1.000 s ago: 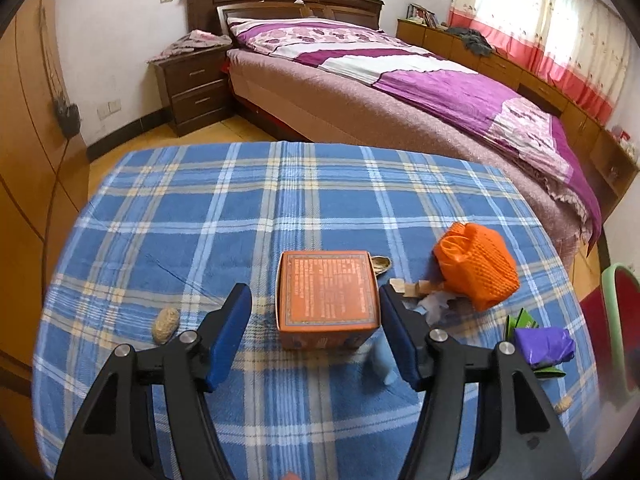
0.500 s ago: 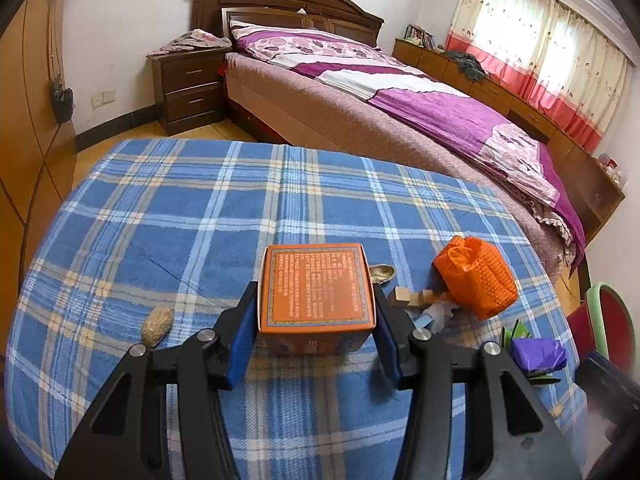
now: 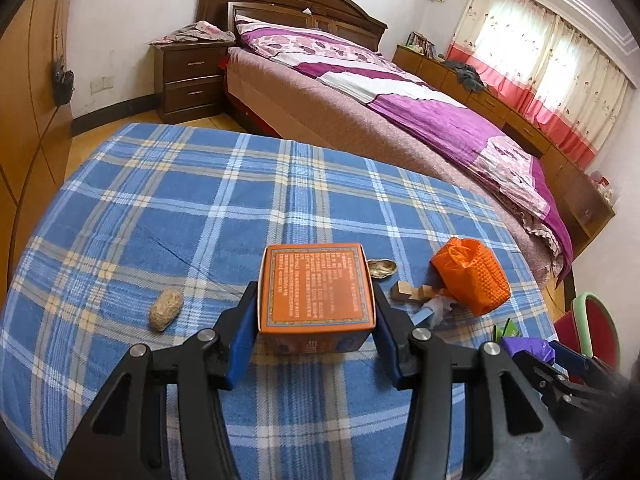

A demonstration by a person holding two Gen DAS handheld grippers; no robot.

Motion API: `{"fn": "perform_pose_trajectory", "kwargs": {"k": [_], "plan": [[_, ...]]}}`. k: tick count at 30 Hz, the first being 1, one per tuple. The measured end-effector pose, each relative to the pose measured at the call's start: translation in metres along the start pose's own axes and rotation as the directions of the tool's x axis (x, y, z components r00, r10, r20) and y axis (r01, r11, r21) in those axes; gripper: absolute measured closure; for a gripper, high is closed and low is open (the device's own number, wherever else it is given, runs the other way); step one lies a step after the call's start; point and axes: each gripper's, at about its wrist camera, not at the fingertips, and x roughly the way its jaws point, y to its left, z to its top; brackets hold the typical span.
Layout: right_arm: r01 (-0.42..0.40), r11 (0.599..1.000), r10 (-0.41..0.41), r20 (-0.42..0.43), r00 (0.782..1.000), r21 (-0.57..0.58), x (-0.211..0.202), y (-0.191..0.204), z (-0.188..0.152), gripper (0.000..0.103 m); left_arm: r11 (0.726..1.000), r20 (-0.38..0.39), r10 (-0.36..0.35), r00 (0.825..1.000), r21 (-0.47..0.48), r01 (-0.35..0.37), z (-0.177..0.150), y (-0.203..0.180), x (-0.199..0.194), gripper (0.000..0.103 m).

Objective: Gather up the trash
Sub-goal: 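Grasp the purple plastic bag with the right tool while the left tool holds the box, then carry the purple bag in the right tool over the bucket while the left tool brings the box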

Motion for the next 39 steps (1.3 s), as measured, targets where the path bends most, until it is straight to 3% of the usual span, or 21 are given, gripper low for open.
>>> {"fn": "perform_pose_trajectory", "kwargs": {"k": [9,11,14,27,39], "plan": [[0.035,0.999,-0.035,-0.015,0.999,-0.01,0.007,0.003,-0.001,0.02,1.0,0.005,0.002,1.0,-0.002,-0.002,0.001,0.0,0.001,0.05],[0.043,0.999,-0.044,-0.012,0.999,-0.012,0.007,0.002,-0.001,0.027,1.0,0.005,0.002,1.0,0.0,-0.002,0.0,0.0,0.001,0.05],[0.05,0.999,-0.05,-0.008,0.999,-0.015,0.005,0.001,-0.001,0.03,1.0,0.005,0.003,1.0,0.003,-0.003,0.0,0.0,0.001,0.05],[-0.002,0.999,-0.003,0.125,0.992,0.048,-0.043,-0.011,-0.002,0.031,1.0,0.012,-0.002,1.0,0.004,0.002,-0.001,-0.002,-0.001,0.05],[0.026,0.988,-0.062,0.233,0.97,0.154,-0.1,-0.059,-0.013,0.031,1.0,0.057,-0.024,0.998,0.019,0.023,-0.001,-0.006,-0.013,0.05]]}}
